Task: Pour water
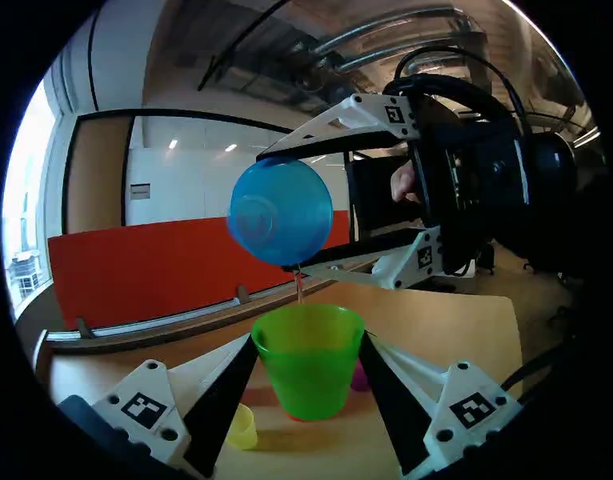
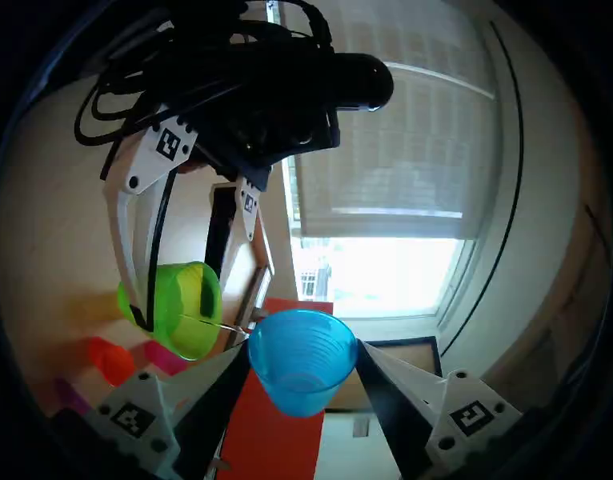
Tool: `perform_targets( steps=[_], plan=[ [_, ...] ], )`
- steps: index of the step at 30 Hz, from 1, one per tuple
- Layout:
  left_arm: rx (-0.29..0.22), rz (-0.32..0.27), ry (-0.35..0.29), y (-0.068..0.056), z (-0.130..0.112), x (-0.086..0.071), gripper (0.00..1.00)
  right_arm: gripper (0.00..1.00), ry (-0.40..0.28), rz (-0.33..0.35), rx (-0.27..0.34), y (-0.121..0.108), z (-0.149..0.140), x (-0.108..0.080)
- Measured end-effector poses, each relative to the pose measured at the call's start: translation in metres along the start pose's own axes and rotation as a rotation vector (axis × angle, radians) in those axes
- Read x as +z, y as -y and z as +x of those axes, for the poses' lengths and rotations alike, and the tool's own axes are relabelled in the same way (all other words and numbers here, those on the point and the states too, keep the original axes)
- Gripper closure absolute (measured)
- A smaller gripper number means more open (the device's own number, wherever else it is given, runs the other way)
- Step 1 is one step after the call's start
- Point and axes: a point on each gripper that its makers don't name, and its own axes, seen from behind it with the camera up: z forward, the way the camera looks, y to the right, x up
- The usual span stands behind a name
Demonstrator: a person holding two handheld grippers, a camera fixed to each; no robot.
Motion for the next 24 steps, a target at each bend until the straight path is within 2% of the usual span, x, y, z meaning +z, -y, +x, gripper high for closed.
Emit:
perform_targets(
  steps=[24],
  plan=[
    [0.002,0.004,-0.006,-0.0001,0.0045,-0.0030,0.13,0.07,-0.004,-0.007,-0.015,-0.0031,0.0043,-0.0014]
  ],
)
